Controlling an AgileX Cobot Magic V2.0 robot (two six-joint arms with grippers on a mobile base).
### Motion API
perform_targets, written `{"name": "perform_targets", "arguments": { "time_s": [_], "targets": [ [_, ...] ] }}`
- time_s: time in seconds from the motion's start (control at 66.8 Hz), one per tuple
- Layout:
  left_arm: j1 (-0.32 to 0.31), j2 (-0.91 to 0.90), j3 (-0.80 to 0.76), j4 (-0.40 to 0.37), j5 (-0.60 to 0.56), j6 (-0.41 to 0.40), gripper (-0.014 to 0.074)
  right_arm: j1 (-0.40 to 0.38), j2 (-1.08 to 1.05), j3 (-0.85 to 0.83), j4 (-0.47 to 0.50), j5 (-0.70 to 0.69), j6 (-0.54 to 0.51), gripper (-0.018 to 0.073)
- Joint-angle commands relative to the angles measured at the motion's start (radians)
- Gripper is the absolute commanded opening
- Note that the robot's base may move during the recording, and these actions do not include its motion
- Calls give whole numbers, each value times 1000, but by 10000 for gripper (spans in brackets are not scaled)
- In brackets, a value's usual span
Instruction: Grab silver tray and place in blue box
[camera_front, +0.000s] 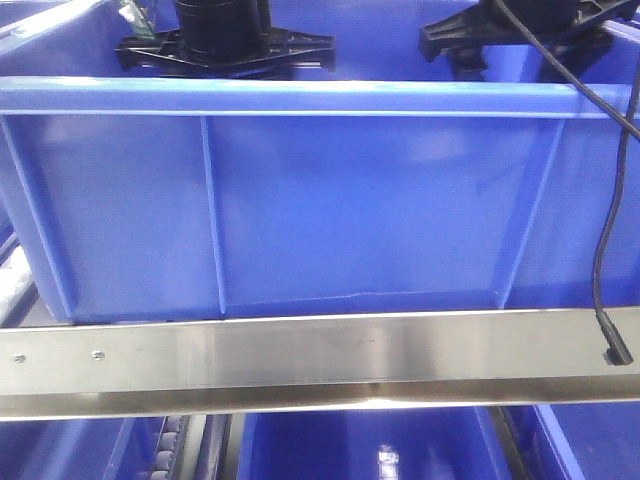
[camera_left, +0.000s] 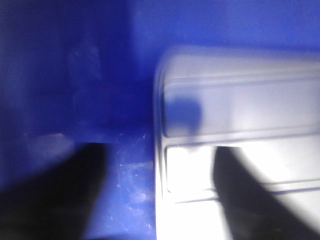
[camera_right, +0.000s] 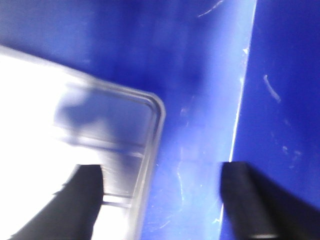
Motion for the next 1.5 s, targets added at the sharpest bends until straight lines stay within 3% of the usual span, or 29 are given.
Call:
{"name": "perform_targets", "arguments": {
  "time_s": [0.0,0.15,0.225,0.419,0.644,0.928,1.483],
  "targets": [
    [1,-59,-38,2,-4,13,495,0,-78,-37,-29,-25,-11,611],
    [-9,-66,-84,-11,69,93,492,0,-139,-37,-26,-14,-5,602],
    [-22,-85,-107,-9,100,125,486,0,-177,-37,-21,5,-5,551],
    [-77,-200,-109,47,115,181,383,0,-275,-34,-18,61,-5,318],
    [-130,-376,25,149,103,201,171,0,-380,28,-18,73,-5,49],
    [-133,-651,422,147,-71,148,-109,0,-549,223,-18,18,-5,53],
    [-133,-1323,1025,150,-428,158,-105,0,-1075,712,-18,-301,-6,53]
  ]
}}
